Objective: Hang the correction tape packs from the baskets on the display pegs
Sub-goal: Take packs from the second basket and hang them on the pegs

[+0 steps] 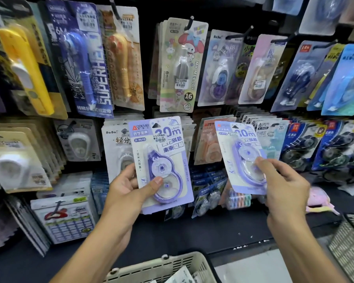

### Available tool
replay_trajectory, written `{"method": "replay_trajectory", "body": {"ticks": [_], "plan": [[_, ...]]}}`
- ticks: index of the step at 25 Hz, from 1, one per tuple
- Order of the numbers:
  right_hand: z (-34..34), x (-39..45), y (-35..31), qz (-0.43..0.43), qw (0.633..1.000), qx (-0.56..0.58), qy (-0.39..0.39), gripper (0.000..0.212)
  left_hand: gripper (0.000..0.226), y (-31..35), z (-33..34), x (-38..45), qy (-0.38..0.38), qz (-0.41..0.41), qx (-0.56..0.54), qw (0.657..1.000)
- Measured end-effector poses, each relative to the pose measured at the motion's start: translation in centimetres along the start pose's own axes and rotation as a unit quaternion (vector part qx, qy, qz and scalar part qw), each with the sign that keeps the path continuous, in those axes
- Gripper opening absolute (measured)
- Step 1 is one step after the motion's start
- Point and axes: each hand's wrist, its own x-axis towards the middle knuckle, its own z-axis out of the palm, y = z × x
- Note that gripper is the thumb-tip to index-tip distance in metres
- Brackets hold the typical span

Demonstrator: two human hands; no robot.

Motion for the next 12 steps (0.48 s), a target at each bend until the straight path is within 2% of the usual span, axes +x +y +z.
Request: {"method": "replay_trajectory", "body": {"ticks": [6, 9, 12], "plan": [[-0.6, 0.2, -1.1, 0.019, 1.0, 0.009, -0.003, 0.009, 0.052, -0.7, 0.4, -0.1, -0.012, -0.001, 0.012, 1.0], [-1.1, 0.5, -1.6, 0.021, 0.999, -0.009, -0.022, 0.007, 0.052, -0.8, 0.5, 0.0, -0.014, 0.0, 0.012, 1.0], [-1.3, 0.3, -1.6, 0.012, 0.997, -0.049, -0.052, 0.014, 0.052, -1.0, 0.6, 0.0, -0.013, -0.003, 0.013, 1.0]]}}
